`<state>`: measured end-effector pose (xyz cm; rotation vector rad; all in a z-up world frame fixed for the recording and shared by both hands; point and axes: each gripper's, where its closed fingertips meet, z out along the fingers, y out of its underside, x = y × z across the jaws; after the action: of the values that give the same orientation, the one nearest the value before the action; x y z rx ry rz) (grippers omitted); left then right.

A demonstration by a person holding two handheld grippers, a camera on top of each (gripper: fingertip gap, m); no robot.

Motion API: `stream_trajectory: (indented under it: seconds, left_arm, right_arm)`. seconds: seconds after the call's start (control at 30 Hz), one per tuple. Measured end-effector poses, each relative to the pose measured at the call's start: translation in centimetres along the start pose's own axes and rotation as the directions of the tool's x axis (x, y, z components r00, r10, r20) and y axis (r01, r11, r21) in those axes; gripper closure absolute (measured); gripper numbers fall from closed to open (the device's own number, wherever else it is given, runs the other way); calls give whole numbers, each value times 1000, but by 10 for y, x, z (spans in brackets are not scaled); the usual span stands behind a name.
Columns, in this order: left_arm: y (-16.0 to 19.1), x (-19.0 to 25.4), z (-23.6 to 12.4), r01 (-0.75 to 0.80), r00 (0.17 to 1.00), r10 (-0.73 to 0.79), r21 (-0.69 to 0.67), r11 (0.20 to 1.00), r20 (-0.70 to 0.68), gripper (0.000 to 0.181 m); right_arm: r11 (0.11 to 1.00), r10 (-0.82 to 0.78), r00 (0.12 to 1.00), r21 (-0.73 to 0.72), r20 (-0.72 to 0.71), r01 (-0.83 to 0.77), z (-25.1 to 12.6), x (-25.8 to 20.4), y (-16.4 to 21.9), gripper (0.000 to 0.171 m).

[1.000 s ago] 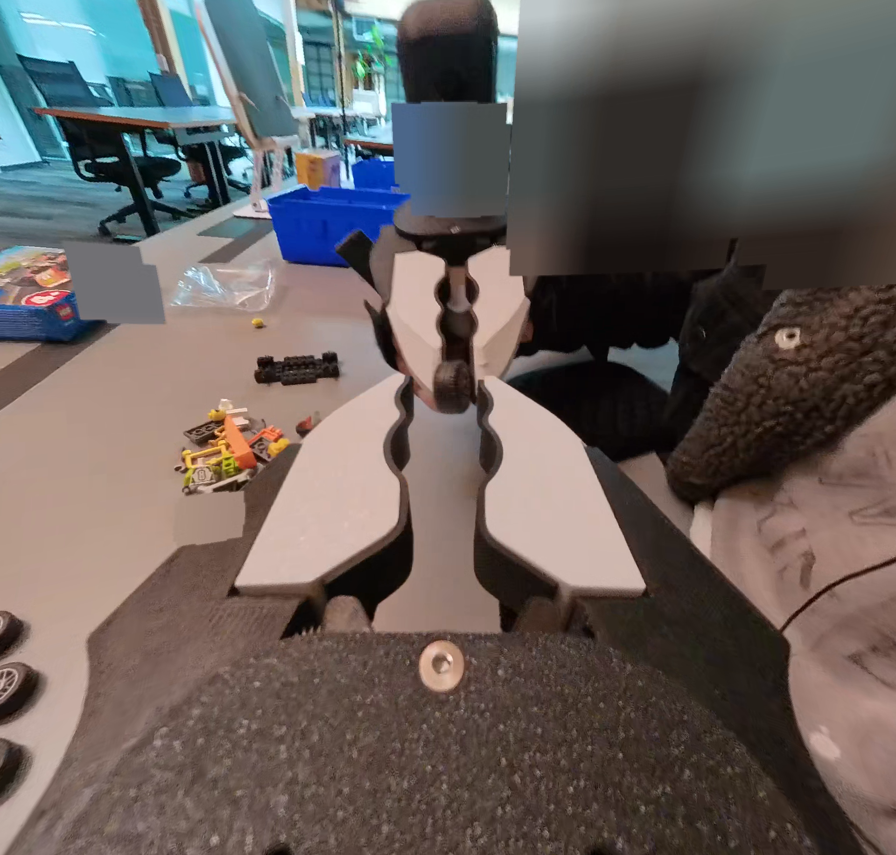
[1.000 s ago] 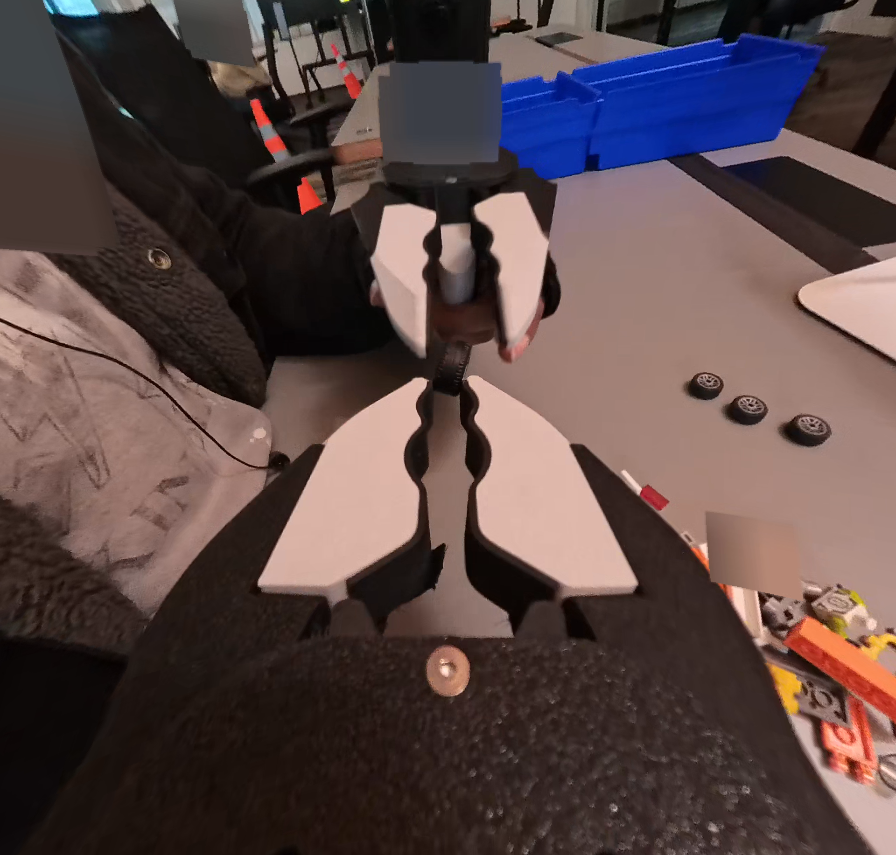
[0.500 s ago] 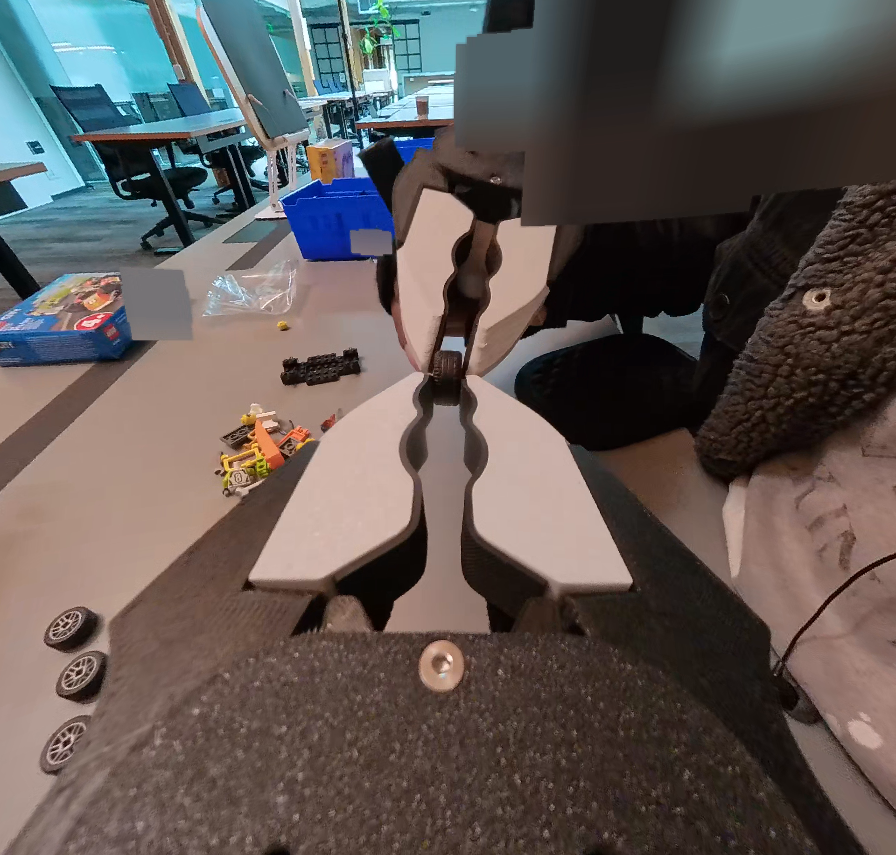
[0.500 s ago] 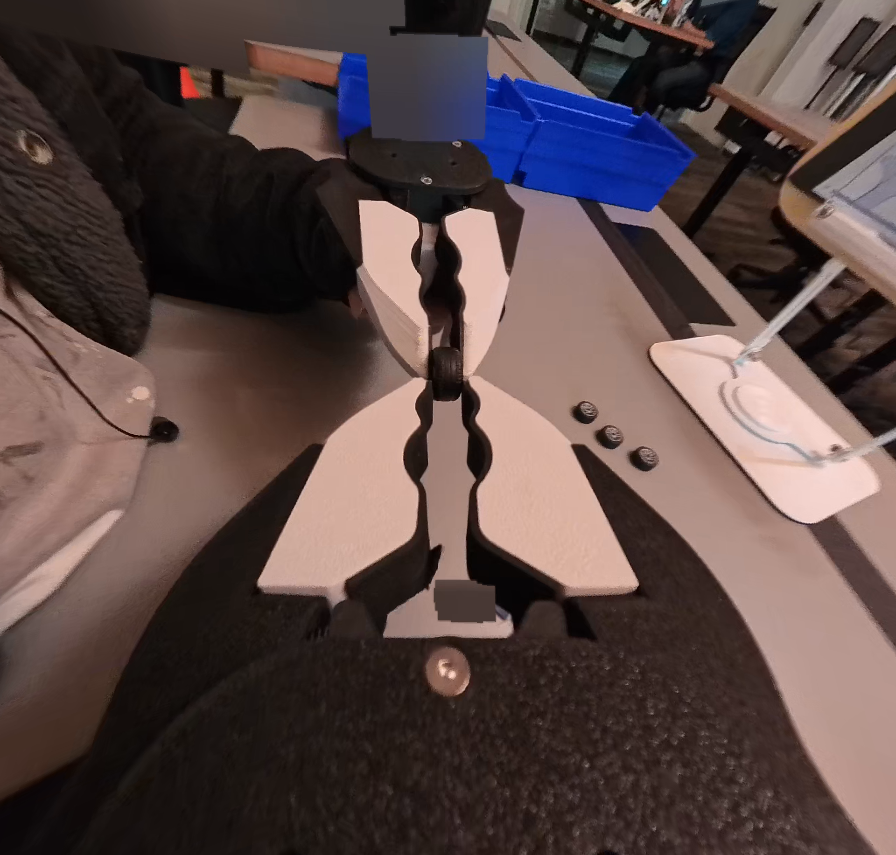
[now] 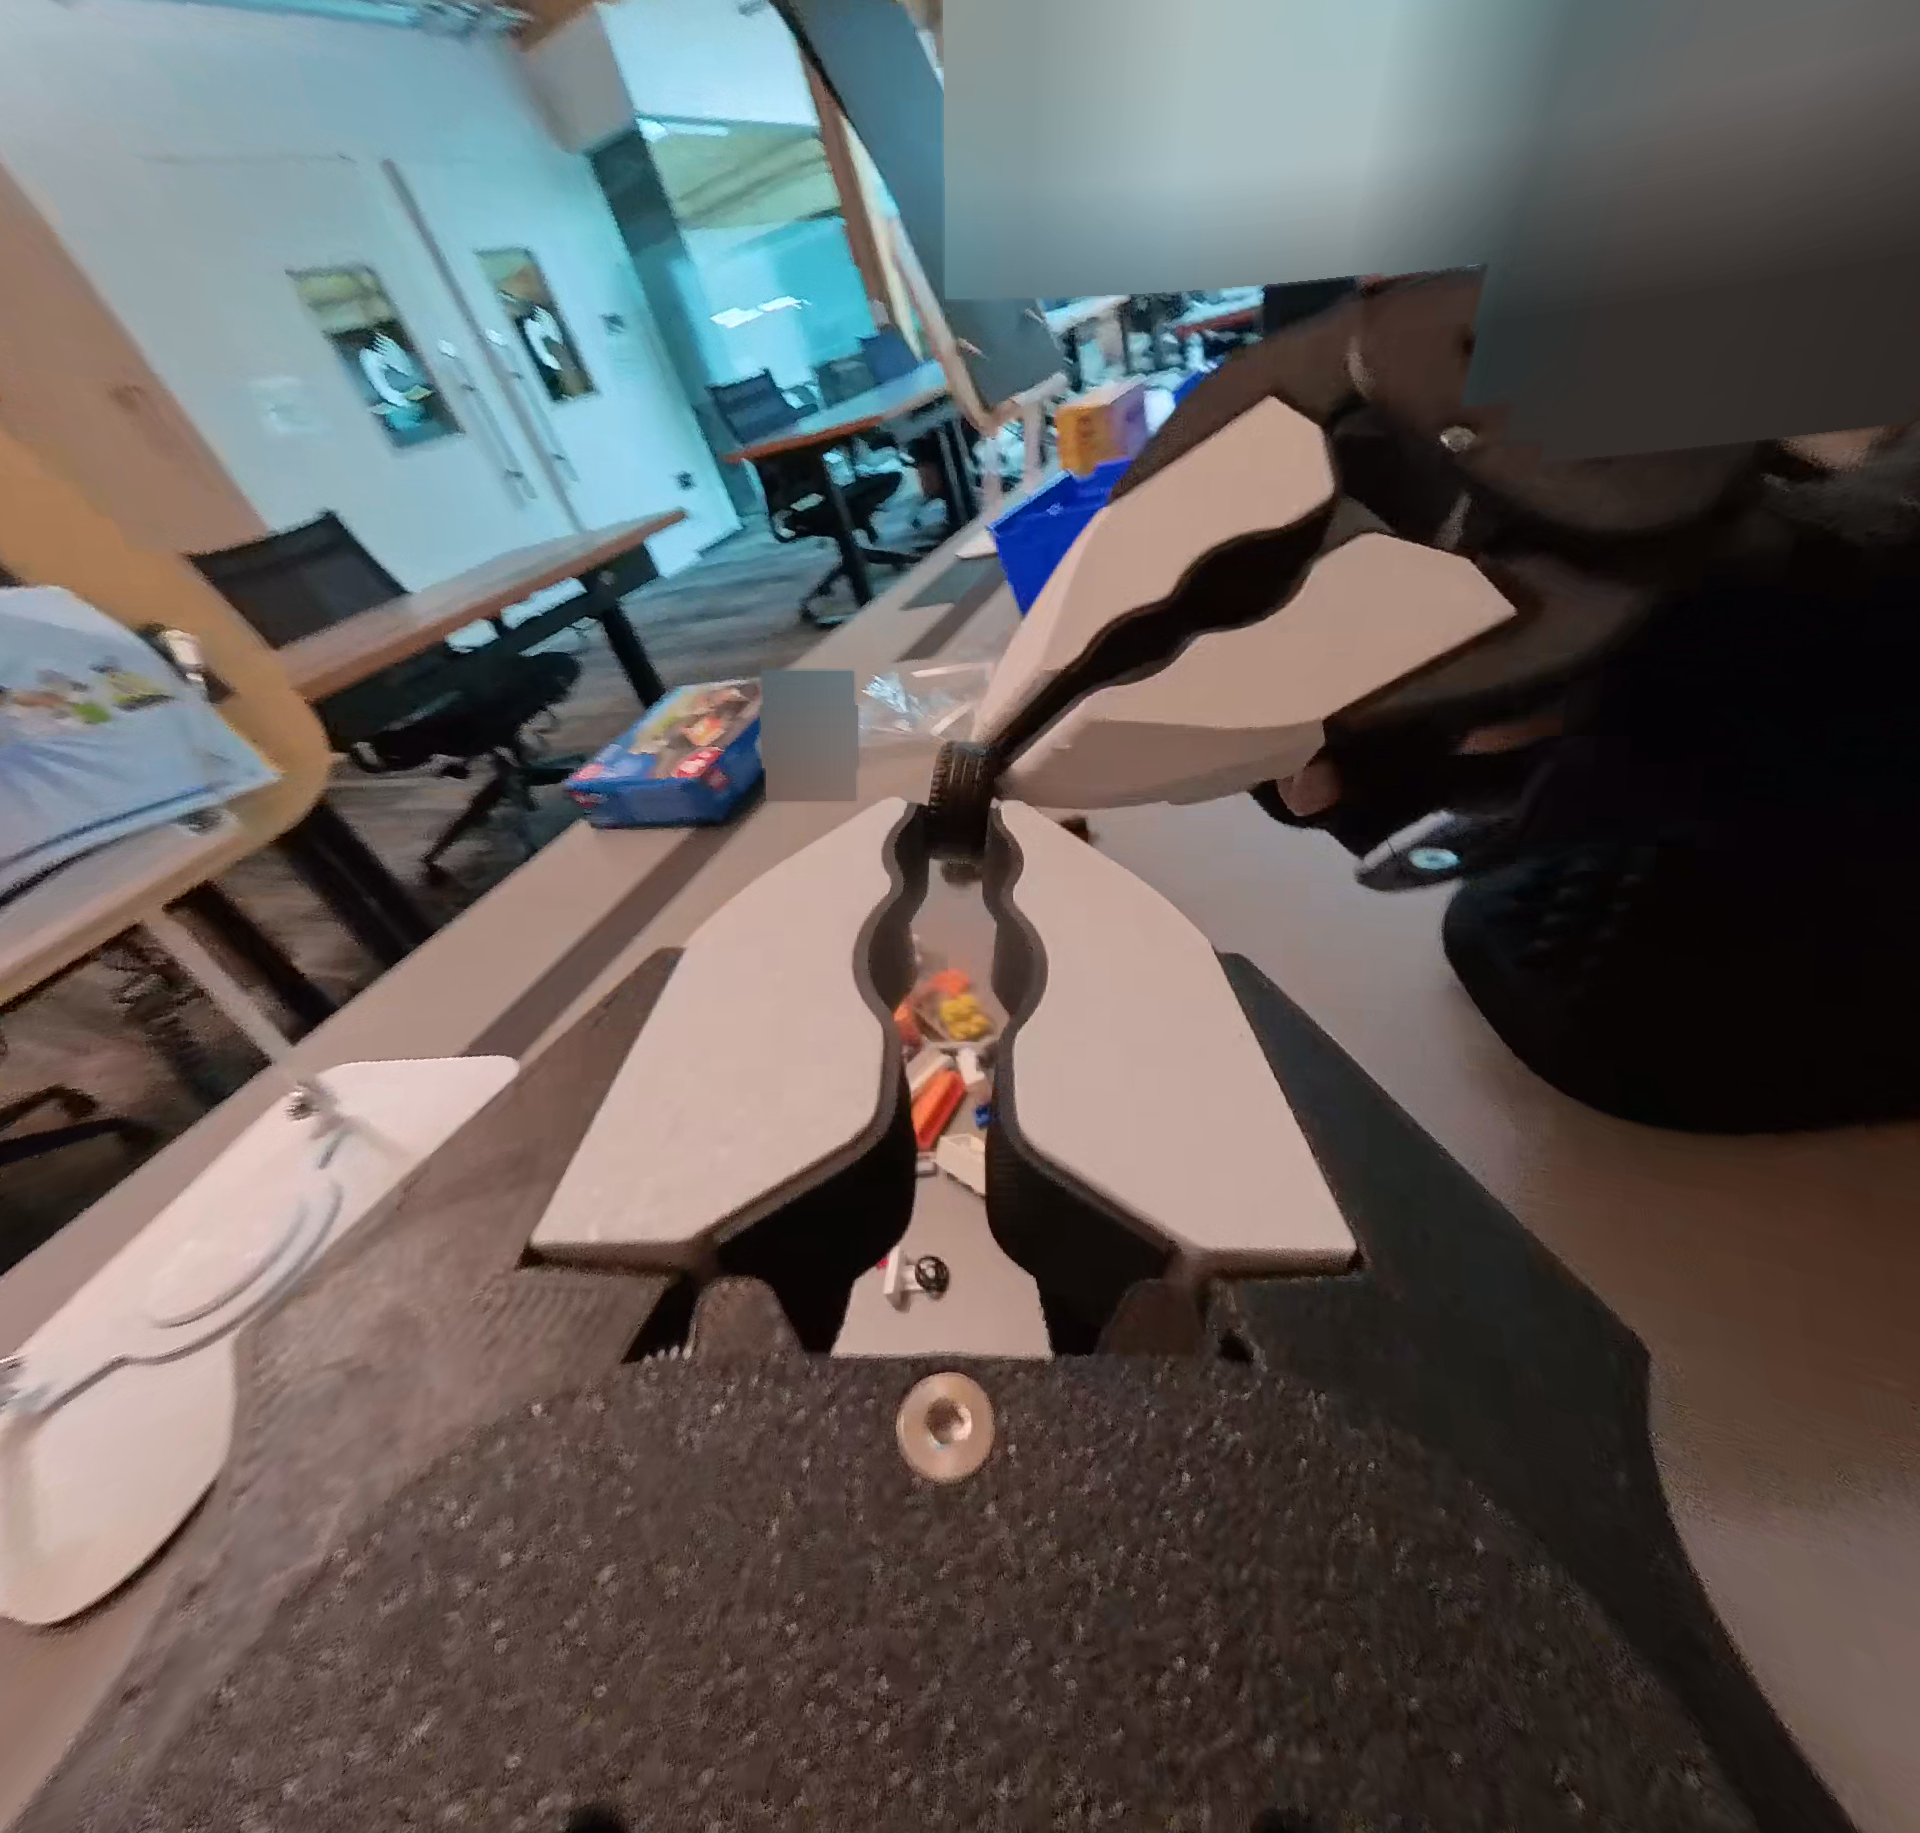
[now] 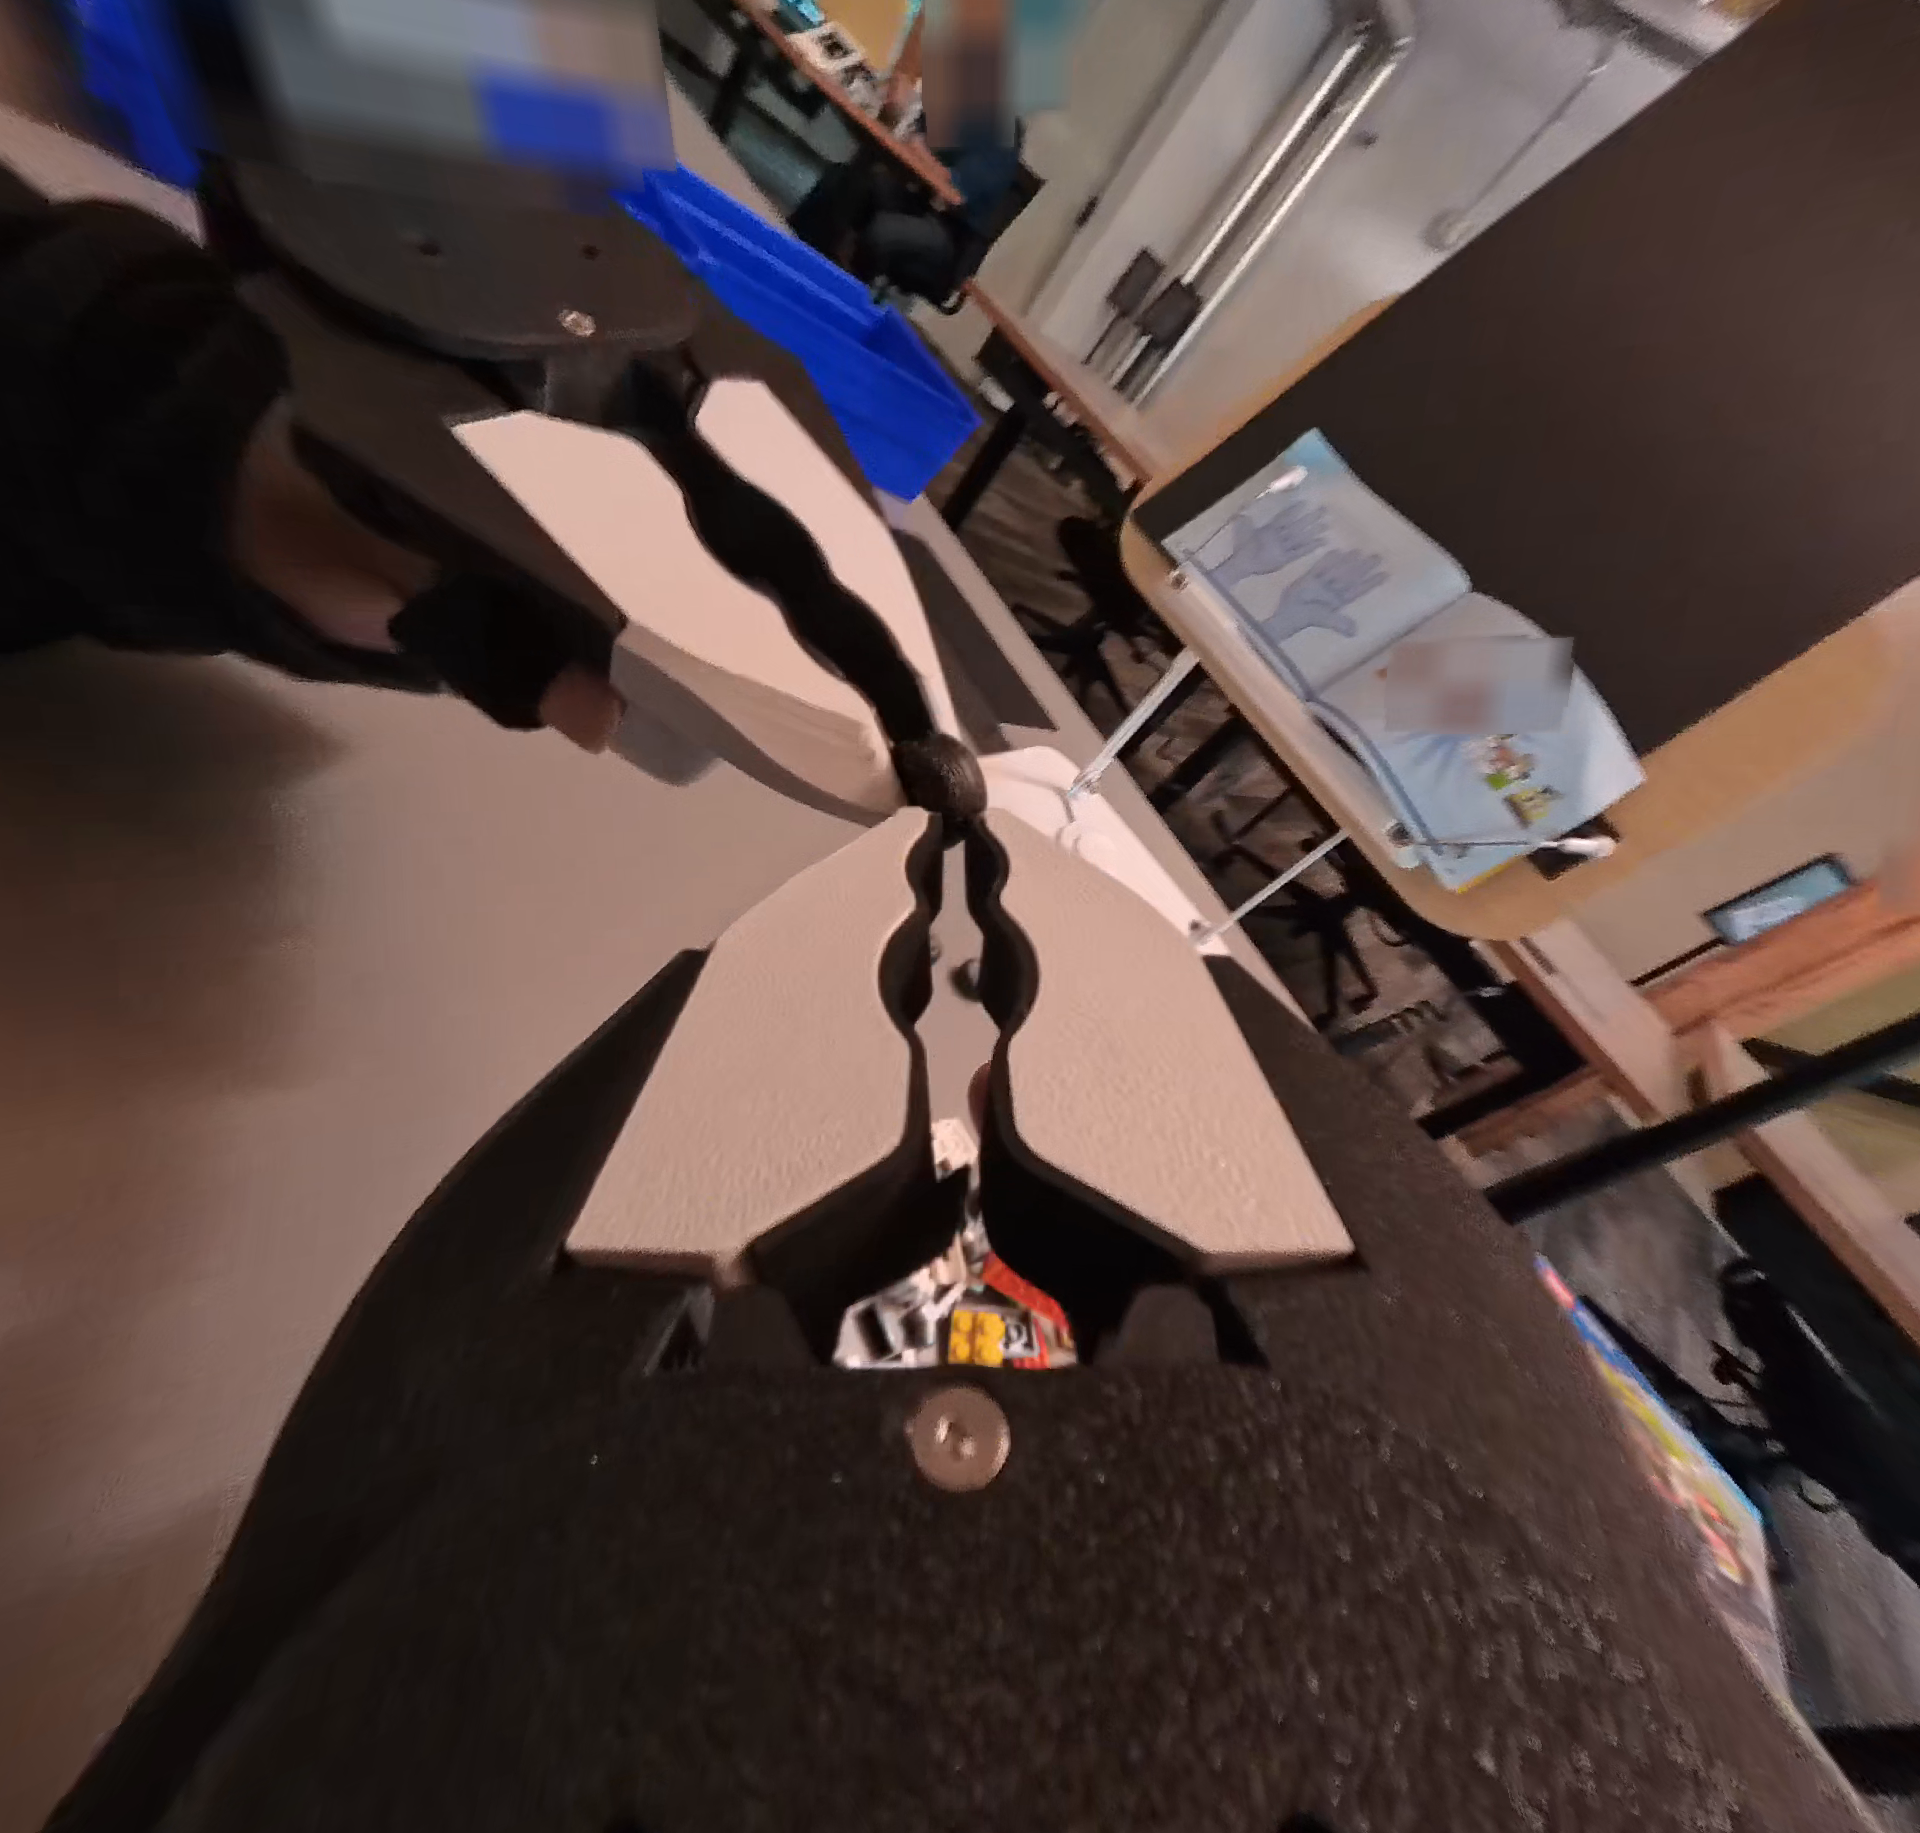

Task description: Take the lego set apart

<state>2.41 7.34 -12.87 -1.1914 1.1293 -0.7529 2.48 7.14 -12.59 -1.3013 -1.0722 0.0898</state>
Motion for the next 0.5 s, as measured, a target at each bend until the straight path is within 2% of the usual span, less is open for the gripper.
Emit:
stream_trajectory:
  seconds: [0.13, 0.23, 0.33, 0.5]
  left_arm:
    - [-6, -3, -3, -63, 997, 62, 18, 998, 54, 171]
    - [-5, -2, -4, -139, 989, 139, 8, 990, 47, 171]
    - [-5, 2, -5, -252, 967, 251, -2, 968, 39, 171]
    - [-8, 6, -8, -349, 937, 349, -2, 937, 23, 171]
  right_arm:
    - [994, -105, 992, 16, -72, 107, 1, 3, -8, 170]
    - [991, -127, 992, 46, -8, 127, -1, 1, -8, 170]
    - [975, -217, 974, 62, 60, 213, -3, -2, -7, 168]
    - [950, -313, 939, 61, 145, 307, -4, -6, -5, 157]
